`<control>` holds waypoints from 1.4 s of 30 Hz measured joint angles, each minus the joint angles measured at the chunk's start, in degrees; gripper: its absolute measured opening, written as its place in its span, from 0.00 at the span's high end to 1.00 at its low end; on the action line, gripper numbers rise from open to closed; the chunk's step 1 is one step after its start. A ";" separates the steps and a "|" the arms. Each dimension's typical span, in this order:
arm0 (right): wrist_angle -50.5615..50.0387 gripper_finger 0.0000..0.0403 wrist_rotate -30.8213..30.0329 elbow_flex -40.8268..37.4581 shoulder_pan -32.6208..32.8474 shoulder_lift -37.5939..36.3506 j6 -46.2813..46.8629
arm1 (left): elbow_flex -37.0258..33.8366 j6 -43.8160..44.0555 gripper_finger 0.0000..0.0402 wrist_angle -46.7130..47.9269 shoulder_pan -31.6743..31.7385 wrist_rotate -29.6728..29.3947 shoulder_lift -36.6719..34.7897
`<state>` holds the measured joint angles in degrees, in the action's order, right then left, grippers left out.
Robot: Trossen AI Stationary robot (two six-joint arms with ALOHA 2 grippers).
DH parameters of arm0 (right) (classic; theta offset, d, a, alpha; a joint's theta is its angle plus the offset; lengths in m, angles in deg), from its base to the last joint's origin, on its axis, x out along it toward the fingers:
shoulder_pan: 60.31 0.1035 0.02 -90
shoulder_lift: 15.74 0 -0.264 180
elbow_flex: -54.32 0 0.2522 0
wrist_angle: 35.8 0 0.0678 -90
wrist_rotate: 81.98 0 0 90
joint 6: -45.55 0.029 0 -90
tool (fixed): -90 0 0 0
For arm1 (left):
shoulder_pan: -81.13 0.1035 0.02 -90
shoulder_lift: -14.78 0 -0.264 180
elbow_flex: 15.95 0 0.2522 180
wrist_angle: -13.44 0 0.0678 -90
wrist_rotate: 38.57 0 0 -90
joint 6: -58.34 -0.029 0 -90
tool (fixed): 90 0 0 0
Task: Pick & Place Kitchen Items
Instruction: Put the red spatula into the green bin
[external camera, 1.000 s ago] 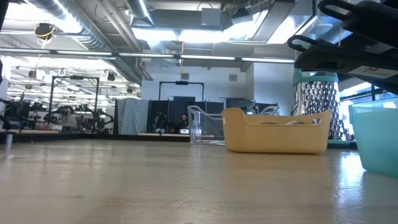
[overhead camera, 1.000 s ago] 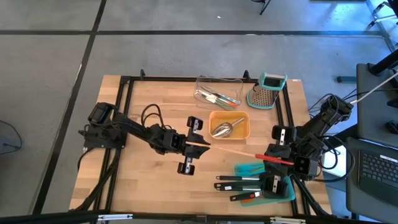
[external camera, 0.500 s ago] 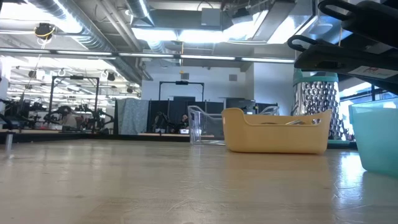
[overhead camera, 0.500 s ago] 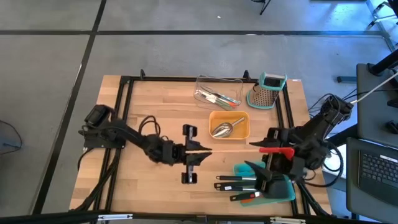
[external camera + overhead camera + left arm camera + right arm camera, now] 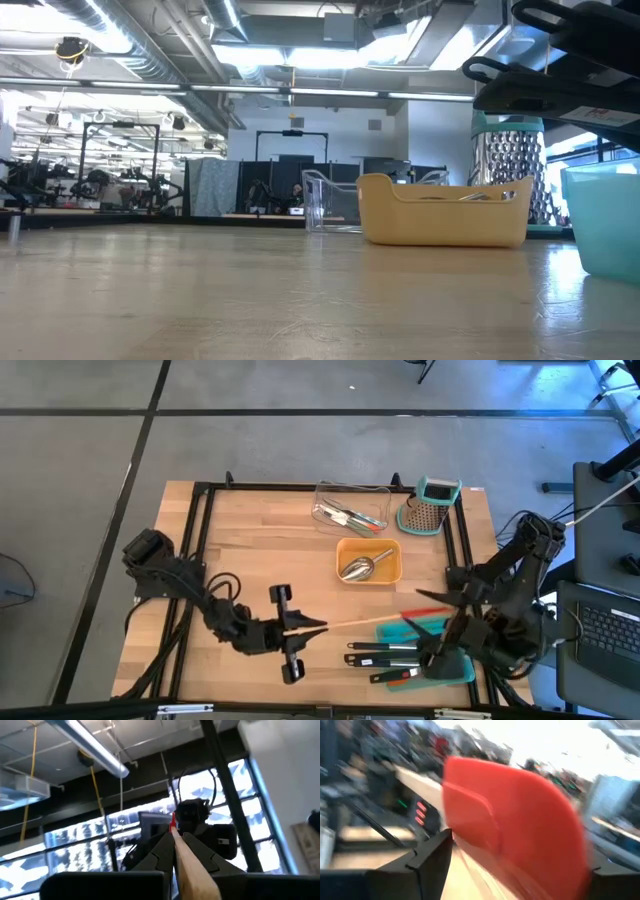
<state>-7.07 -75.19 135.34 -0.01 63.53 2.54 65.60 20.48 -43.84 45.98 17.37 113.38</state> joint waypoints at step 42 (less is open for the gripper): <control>4.02 0.32 -6.75 0.01 1.41 6.08 9.75 | 0.02 41.98 0.97 45.57 -4.36 -11.05 -4.03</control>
<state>-3.05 -81.93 135.34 1.40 69.60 12.30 65.62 62.47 1.72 41.62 6.31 109.35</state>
